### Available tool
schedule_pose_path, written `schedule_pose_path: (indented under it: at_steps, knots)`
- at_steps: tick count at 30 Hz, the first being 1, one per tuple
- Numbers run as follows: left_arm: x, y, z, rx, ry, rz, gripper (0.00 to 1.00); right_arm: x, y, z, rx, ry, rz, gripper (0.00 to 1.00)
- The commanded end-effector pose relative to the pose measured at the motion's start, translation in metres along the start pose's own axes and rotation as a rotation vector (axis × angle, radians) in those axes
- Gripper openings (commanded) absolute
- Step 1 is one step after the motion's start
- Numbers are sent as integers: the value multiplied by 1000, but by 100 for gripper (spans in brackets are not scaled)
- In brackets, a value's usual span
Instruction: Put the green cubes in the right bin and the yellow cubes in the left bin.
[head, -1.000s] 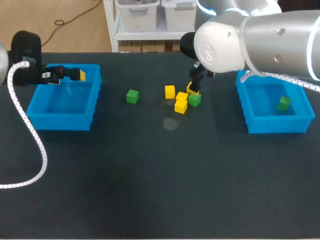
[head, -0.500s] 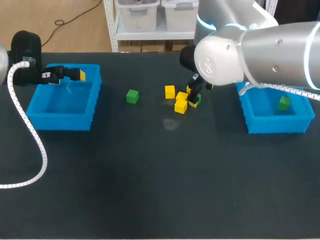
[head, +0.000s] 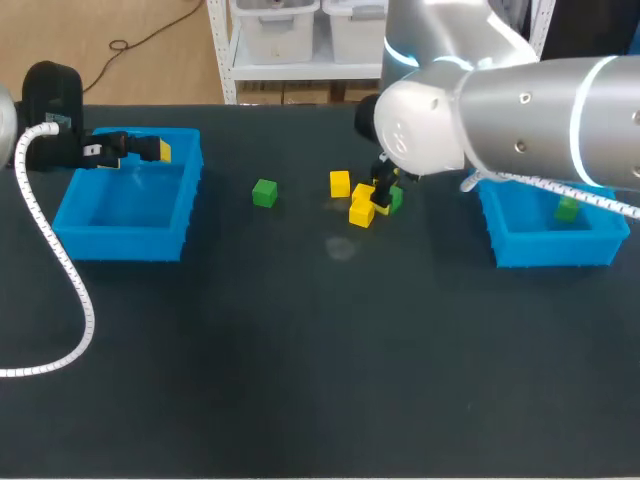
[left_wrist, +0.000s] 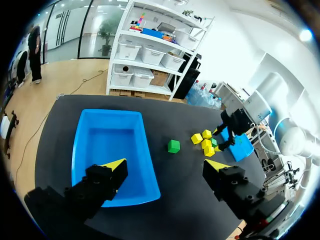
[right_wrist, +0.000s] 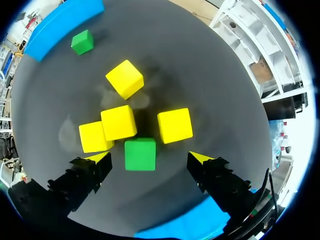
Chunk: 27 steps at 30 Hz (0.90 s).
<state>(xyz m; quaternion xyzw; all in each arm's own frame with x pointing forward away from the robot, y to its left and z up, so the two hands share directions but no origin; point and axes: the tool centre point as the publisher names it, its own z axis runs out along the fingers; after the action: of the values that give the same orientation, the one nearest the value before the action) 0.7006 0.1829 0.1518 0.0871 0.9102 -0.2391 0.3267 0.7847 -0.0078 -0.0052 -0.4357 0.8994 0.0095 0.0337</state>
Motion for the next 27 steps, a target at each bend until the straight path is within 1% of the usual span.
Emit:
schedule_pose_path:
  at_steps: [1, 14, 15, 16, 17, 19, 27]
  knots:
    - [2, 2, 0, 7, -6, 2, 100, -10, -6, 6, -12, 14, 4, 100]
    - [2, 2, 0, 7, -6, 2, 100, -15, -6, 15, -18, -4, 70, 100]
    - [2, 2, 0, 7, -6, 2, 100, -15, -6, 15, -16, -7, 73, 78]
    - [2, 2, 0, 7, -6, 2, 100, -15, -6, 15, -17, -11, 81, 42]
    - [2, 2, 0, 7, -6, 2, 100, -15, -5, 15, -16, -12, 86, 30]
    - [2, 2, 0, 7, -6, 2, 100, -15, -5, 15, -16, -15, 99, 0]
    - [2, 2, 0, 7, -6, 2, 100, -16, -6, 10, 0, -20, 105, 0]
